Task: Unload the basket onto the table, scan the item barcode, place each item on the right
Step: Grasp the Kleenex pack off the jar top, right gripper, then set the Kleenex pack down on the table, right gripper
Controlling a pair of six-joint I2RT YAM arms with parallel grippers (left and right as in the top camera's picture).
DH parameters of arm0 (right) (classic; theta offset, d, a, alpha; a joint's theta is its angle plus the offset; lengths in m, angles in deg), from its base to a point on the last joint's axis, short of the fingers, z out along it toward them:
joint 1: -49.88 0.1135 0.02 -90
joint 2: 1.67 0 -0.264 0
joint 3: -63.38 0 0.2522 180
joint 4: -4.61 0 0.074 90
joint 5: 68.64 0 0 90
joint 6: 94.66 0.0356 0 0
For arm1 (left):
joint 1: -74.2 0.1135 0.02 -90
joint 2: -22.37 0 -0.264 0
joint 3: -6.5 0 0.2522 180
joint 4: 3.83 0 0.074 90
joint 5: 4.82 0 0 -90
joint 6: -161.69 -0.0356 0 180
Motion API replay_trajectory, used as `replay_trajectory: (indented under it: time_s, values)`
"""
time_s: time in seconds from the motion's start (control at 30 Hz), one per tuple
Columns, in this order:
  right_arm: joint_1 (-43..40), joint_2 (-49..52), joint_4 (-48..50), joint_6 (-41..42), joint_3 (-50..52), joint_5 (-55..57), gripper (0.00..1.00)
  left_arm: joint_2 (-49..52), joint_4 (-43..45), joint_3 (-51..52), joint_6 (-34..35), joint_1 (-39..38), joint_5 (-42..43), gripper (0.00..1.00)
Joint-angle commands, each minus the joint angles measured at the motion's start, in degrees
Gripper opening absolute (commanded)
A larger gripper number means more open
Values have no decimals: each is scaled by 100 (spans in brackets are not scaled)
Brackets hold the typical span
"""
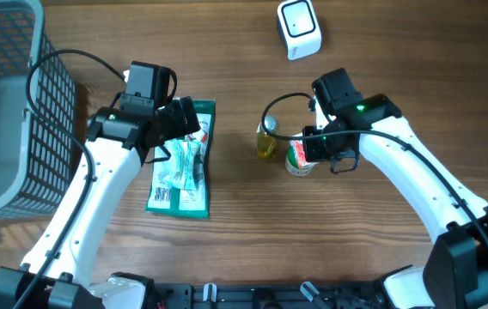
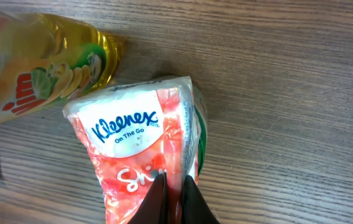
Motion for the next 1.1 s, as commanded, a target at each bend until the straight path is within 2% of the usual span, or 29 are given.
replay_trajectory:
  time_s: [0.0, 0.13, 0.27, 0.33, 0.4, 0.57, 0.7, 0.93, 1.07]
  values:
    - [-2, -503, -15, -22, -212, -83, 4, -17, 15, -79, -48, 22, -76, 100]
    - [-2, -1091, -153, -28, -212, -837, 4, -17, 15, -79, -48, 22, -76, 100]
    - [0, -1132, -802, -195, -210, -1899, 4, -17, 15, -79, -48, 22, -76, 100]
    - [160, -1130, -699, -181, -170, -2557, 4, -17, 15, -79, -48, 20, -76, 100]
    - [501, -1128, -420, 20, -85, -2562, 4, -17, 15, -79, -48, 22, -76, 100]
    - [1626, -1108, 588, 1283, 343, -1663, 4, -17, 13, -79, -48, 20, -76, 100]
    - [2723, -822, 1484, 2391, 693, -166, 4, -17, 13, -79, -48, 22, -76, 100]
    - [3139, 448, 2083, 2542, 693, 275, 7, -17, 15, -79, -48, 22, -76, 100]
    - [3139, 673, 2127, 2542, 693, 723, 8, -17, 15, -79, -48, 22, -76, 100]
